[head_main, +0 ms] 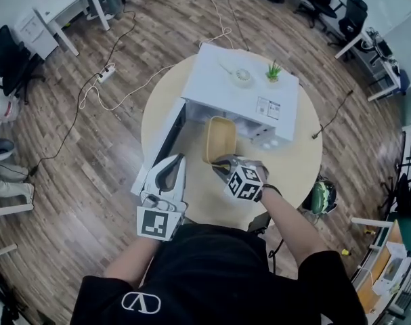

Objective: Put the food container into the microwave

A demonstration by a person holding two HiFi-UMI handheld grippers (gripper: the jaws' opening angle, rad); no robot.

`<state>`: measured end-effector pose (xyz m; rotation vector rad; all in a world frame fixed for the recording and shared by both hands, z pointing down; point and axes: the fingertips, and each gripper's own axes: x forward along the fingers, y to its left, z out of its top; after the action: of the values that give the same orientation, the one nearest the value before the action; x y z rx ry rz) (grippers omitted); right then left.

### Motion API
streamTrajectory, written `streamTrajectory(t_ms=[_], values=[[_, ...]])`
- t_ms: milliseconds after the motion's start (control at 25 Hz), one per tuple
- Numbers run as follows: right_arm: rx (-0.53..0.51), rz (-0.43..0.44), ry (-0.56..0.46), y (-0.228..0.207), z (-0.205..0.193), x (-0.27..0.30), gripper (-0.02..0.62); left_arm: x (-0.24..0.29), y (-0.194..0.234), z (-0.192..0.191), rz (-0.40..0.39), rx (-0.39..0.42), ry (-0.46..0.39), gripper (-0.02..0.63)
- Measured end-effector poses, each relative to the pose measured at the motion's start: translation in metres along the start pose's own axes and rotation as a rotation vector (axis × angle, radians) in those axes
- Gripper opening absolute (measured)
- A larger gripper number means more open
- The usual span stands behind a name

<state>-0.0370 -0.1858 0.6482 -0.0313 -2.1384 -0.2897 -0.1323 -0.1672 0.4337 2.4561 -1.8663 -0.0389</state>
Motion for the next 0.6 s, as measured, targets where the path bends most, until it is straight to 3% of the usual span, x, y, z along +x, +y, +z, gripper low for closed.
streamTrajectory(t_ms=[200, 600], values=[[0.009, 0.040, 0.134, -0.018, -0.038, 0.043, 0.012, -0.009, -0.001, -0.016, 0.006, -0.021, 0.039, 0.000], [0.072, -0.098, 0.260, -0.116, -0.072, 0.088, 0.012, -0.022, 0.001, -0.050, 0.042, -0.079, 0.110, 0.000]])
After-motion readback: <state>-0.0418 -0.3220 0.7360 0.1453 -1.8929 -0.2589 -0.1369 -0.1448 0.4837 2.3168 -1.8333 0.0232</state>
